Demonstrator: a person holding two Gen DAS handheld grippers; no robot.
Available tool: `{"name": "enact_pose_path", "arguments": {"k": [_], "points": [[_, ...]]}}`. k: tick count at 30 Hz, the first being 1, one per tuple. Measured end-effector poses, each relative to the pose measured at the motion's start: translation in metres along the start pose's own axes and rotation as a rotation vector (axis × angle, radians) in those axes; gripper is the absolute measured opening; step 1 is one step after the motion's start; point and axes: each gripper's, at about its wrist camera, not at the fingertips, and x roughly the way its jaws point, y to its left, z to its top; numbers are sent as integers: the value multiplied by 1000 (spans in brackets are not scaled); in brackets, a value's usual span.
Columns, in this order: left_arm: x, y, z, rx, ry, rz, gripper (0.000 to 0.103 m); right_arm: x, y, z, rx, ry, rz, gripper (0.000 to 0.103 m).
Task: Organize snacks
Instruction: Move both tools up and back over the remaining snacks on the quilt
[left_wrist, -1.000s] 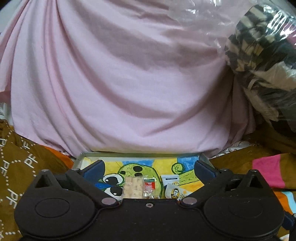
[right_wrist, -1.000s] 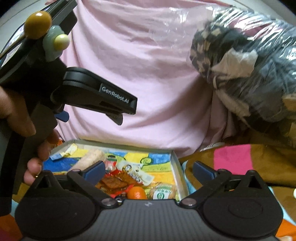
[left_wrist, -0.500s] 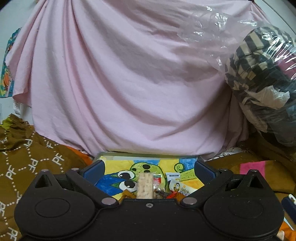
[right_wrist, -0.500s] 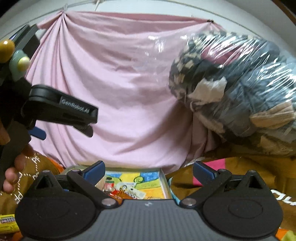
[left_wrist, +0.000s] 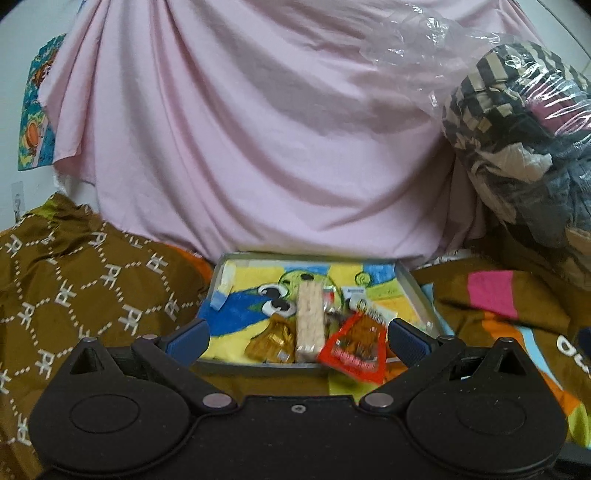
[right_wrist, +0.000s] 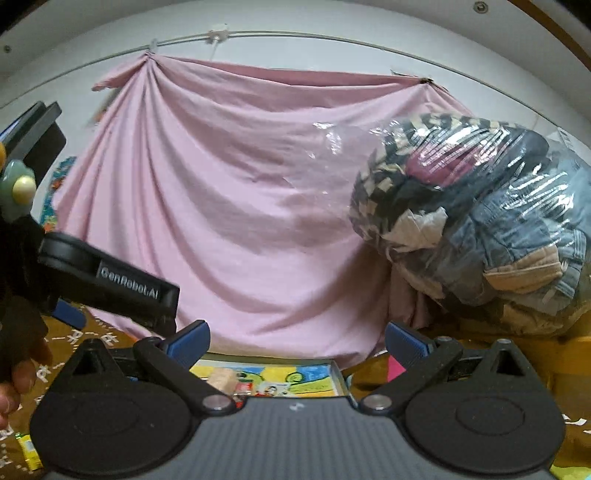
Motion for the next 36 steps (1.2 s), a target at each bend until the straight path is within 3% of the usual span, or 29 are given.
{"name": "enact_pose_path", "arguments": {"k": [8,15,24,29,36], "points": [[-30,27,-35,7,92,20,102,-31,9,-2,6,59,108,103],[-44,45,-64,49,188,19,102,-40,23,-8,-20,168,188,103],[-41,68,-88,57,255,45,102,-20,40,-30,-95,395,255,103],[-35,79,-103,54,298,59,102,-17,50,-40,-136,459,274,103],[-25,89,-112,56,316,71,102,-4,49,-52,-102,563,275,103]]}}
